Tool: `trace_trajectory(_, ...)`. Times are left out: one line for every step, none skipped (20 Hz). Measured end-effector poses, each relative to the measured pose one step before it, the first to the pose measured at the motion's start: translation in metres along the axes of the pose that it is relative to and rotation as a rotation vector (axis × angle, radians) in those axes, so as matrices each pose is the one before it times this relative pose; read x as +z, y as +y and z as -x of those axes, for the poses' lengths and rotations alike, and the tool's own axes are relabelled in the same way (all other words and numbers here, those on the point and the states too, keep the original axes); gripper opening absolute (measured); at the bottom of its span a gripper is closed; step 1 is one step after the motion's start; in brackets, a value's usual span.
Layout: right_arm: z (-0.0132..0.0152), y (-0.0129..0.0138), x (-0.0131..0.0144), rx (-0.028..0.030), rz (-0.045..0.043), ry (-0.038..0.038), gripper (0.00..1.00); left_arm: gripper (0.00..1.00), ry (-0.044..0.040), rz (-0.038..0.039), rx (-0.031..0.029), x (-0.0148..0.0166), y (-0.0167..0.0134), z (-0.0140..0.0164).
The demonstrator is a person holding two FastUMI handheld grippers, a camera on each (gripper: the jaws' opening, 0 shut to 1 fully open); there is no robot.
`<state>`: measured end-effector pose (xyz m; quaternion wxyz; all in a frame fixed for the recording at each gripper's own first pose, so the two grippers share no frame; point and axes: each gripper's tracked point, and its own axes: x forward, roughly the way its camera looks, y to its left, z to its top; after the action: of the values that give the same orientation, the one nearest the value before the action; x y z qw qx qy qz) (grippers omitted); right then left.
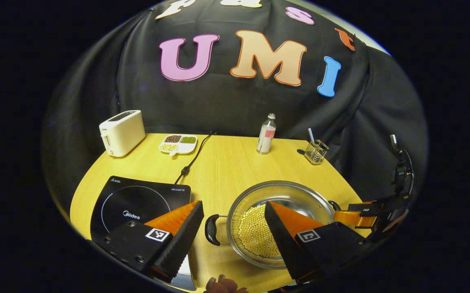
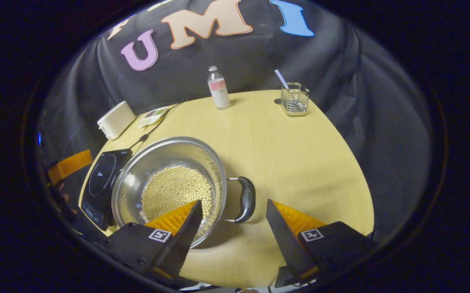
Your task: First push the handle of the pot to place it horizontally, then grasp the pot with both hands and set it on the induction cooktop.
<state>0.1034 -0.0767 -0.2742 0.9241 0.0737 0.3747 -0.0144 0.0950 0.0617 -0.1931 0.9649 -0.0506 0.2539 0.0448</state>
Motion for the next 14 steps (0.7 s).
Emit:
trace_trajectory(-0.00413, -0.00012, 0.00045, -0.00253, -0.00075, 0.00432, 0.95, 0.98, 0.01242, 0.00180, -0.00087, -0.00368, 0.00189, -0.00559)
trace_trajectory(-0.00484, -0.00047, 0.00044, -0.00417, 0.00259, 0.00391, 0.98, 0.98, 0.01652, -0.00027, 0.00172, -0.00479, 0.00285, -0.00451)
trace_trajectory(-0.00445, -0.00056, -0.00041, -0.00171, 0.00549, 0.00936, 0.98, 0.98, 0.01441, 0.00088, 0.00310, -0.00418, 0.00349, -0.00630)
trace_trajectory(-0.00435, 0.00076, -0.00124, 0.00024, 0.00612, 0.01008, 0.95, 0.98, 0.01456, 0.00485, 0.00425, -0.00554, 0.00388, -0.00550)
trace_trajectory(-0.00476, 0.00121, 0.00051, 0.00484, 0.00838, 0.00233, 0.98, 0.98, 0.01470, 0.00770, 0.00226, -0.00497, 0.00241, -0.00647)
trace_trajectory(-0.00448, 0.00094, 0.00235, 0.00344, 0.01144, -0.00021, 0.95, 0.98, 0.01316, 0.00463, 0.00420, -0.00363, 0.00232, -0.00697)
trace_trajectory(-0.00212, -0.00118, -0.00049, 0.00004, 0.00819, 0.00532, 0.95, 0.98, 0.01969, 0.00393, 0.00360, -0.00352, 0.00183, -0.00678)
trace_trajectory(-0.00437, 0.00046, -0.00111, 0.00564, 0.00291, 0.01063, 0.96, 0.98, 0.01174, 0.00345, 0.00072, -0.00443, 0.00091, -0.00593)
trace_trajectory(-0.00547, 0.00081, -0.00172, -0.00005, -0.00065, 0.01054, 0.98, 0.99, 0.01187, 0.00447, -0.00088, -0.00184, -0.00021, -0.00454)
trace_trajectory(-0.00408, -0.00094, -0.00140, -0.00028, -0.00150, 0.01183, 0.96, 0.99, 0.01395, 0.00603, 0.00105, -0.00412, 0.00110, -0.00569)
trace_trajectory(-0.00432, -0.00111, -0.00131, -0.00385, -0.00326, 0.01018, 0.96, 0.99, 0.01760, 0.00773, 0.00255, -0.00405, 0.00070, -0.00325)
trace_trajectory(-0.00325, -0.00135, -0.00009, 0.00000, -0.00465, 0.00831, 0.95, 0.99, 0.01592, 0.01017, 0.00451, -0.00489, 0.00122, -0.00447)
trace_trajectory(-0.00224, -0.00039, -0.00060, 0.00390, -0.00393, 0.00804, 0.98, 0.98, 0.01457, 0.01184, 0.00585, -0.00423, 0.00091, -0.00348)
trace_trajectory(-0.00239, -0.00118, -0.00078, 0.00014, -0.00504, 0.00591, 0.95, 0.99, 0.01722, 0.00746, 0.00582, -0.00436, 0.00058, -0.00242)
